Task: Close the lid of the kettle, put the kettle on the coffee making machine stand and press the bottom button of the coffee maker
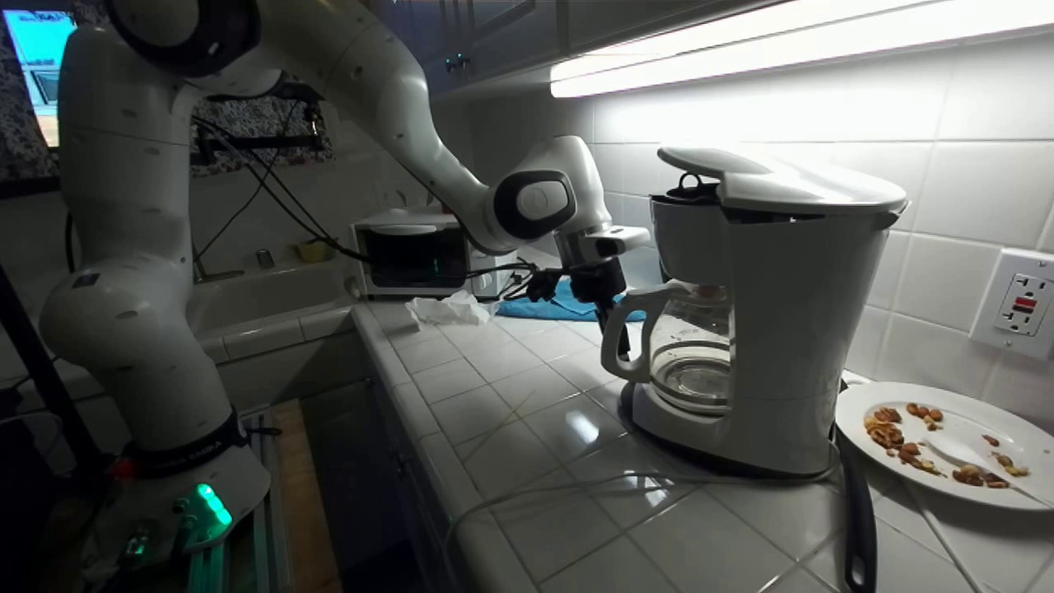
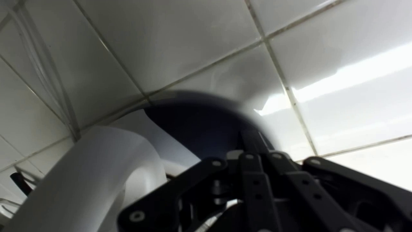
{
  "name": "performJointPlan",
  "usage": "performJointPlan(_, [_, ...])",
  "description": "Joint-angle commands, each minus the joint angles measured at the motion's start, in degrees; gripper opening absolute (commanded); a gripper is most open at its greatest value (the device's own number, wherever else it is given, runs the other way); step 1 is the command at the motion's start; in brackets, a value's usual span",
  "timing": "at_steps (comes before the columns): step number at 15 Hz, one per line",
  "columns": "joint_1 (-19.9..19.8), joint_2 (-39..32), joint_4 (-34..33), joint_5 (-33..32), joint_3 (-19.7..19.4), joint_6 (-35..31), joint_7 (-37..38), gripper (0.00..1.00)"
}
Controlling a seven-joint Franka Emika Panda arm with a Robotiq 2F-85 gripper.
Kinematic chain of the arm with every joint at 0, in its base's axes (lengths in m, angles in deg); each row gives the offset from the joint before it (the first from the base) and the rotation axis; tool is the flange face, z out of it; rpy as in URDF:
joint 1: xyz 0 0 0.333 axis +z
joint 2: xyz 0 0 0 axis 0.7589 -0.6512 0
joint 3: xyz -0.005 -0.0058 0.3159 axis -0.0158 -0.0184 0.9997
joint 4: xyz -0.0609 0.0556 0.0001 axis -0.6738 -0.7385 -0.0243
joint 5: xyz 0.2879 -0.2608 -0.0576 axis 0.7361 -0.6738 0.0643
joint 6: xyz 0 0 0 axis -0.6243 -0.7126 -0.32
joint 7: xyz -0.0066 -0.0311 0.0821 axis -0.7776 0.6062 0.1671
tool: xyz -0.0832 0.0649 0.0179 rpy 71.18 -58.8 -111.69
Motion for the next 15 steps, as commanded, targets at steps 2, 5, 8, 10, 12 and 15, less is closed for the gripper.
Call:
performJointPlan(2, [-1.6,-1.0,0.8,0.9,0.2,-0.7,-1.8,0.0])
performJointPlan(5, [-1.6,-0.6,0.8,1.1,0.3,-0.9,-1.9,0.0])
performJointPlan(8, [-1.1,1.0,1.5,0.9,0.9,-1.4,-2.5,0.0])
performJointPlan(10, [-0.6,2.4,2.2,0.7,1.4,-2.0,-3.5,0.0])
performJointPlan(12, [-0.4,4.3,3.4,1.2,2.8,-3.5,-5.9,0.0])
performJointPlan(15, [-0.7,7.8,5.6,3.2,5.7,-5.7,-10.7,0.0])
